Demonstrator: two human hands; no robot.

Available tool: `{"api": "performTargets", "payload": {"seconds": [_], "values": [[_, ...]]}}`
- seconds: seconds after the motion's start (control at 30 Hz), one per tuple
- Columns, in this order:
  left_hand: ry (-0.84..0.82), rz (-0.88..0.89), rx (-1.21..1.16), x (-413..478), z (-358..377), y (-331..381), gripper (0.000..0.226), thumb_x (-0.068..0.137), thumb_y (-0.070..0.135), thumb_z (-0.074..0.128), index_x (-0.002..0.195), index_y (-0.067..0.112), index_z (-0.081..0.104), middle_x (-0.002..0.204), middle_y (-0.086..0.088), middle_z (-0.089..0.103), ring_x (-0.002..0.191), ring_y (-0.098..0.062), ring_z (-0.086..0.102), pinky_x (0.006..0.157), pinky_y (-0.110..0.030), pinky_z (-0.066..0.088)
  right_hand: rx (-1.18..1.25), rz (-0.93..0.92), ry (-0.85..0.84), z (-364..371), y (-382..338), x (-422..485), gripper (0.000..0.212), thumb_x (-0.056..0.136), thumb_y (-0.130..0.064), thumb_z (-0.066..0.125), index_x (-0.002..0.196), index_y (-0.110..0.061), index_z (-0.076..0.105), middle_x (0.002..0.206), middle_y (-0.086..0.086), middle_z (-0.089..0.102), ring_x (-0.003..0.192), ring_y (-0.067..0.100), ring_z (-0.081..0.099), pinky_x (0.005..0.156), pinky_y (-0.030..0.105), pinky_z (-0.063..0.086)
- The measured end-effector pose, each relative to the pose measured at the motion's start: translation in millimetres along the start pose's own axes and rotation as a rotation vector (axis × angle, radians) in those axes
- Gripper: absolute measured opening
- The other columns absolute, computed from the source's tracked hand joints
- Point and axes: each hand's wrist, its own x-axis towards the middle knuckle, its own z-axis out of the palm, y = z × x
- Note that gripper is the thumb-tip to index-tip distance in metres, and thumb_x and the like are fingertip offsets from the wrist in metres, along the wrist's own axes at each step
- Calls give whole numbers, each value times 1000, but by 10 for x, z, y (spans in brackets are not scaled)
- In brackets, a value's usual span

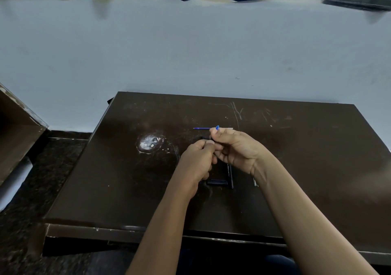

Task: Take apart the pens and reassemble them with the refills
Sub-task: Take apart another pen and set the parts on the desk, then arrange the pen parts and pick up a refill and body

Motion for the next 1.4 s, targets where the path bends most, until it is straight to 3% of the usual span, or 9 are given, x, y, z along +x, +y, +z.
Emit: {"api": "performTargets", "payload": {"seconds": [0.13, 0.37, 0.43, 0.6, 0.77, 0.9, 1.17, 1.27, 1.4], "values": [[0, 2, 29, 12, -5, -17, 23, 97, 24, 40, 90, 28, 61, 62, 4, 46, 39, -2, 30, 32, -15, 24, 172, -39, 89, -4, -44, -17, 22, 97, -3, 45, 96, -14, 64, 79, -4, 71, 68, 7, 64, 59, 18, 54], [35, 19, 159, 42, -21, -66, 31, 99, 26, 36, 81, 31, 60, 72, 2, 50, 50, -7, 36, 42, -21, 26, 540, -295, 362, -205, -114, 46, 23, 97, 0, 42, 94, -15, 60, 86, -1, 65, 72, 8, 60, 66, 18, 47], [103, 24, 138, 49, -36, -70, 31, 99, 24, 35, 80, 30, 58, 73, 2, 51, 53, -7, 37, 45, -23, 26, 328, -352, 441, -295, -109, 59, 25, 94, 3, 46, 99, -15, 64, 86, 1, 63, 75, 12, 58, 68, 18, 47], [196, 61, 58, 76, -34, -80, 32, 99, 26, 36, 77, 30, 59, 70, 4, 51, 52, -6, 38, 46, -23, 28, -1192, -278, 274, -283, 64, 67, 29, 85, -1, 58, 104, -17, 73, 92, -1, 66, 88, 11, 58, 68, 9, 39], [213, 74, 40, 67, -47, -82, 33, 99, 24, 37, 77, 30, 61, 71, 4, 52, 53, -6, 40, 48, -22, 29, -1490, 7, 81, -146, 315, 145, 20, 82, -8, 60, 92, -23, 66, 105, 4, 64, 96, 26, 64, 88, 40, 53], [218, 76, 43, 59, -57, -75, 33, 99, 24, 37, 78, 30, 61, 72, 4, 52, 53, -5, 40, 48, -21, 29, -1554, 42, 47, -123, 367, 161, 18, 85, -11, 61, 99, -20, 64, 108, 4, 63, 97, 25, 63, 88, 42, 53], [216, 67, 49, 46, -67, -62, 32, 99, 23, 36, 81, 29, 62, 74, 4, 53, 56, -6, 42, 50, -22, 31, -1507, 9, 100, -138, 368, 203, 14, 88, -14, 59, 97, -20, 67, 107, 3, 66, 98, 22, 64, 90, 38, 52], [207, 67, 49, 35, -68, -48, 31, 99, 23, 36, 81, 28, 61, 72, 4, 52, 56, -6, 41, 50, -22, 30, -1017, -80, 237, -112, 197, 122, 21, 94, -12, 51, 95, -14, 71, 97, 2, 71, 87, 13, 66, 77, 23, 49], [179, 59, 41, 22, -68, -25, 27, 96, 18, 38, 80, 26, 59, 70, 6, 51, 54, -6, 41, 48, -22, 29, -241, 2, 51, 42, -25, -5, 20, 96, -25, 53, 99, -14, 69, 78, -5, 72, 70, 3, 68, 74, 21, 48]]}}
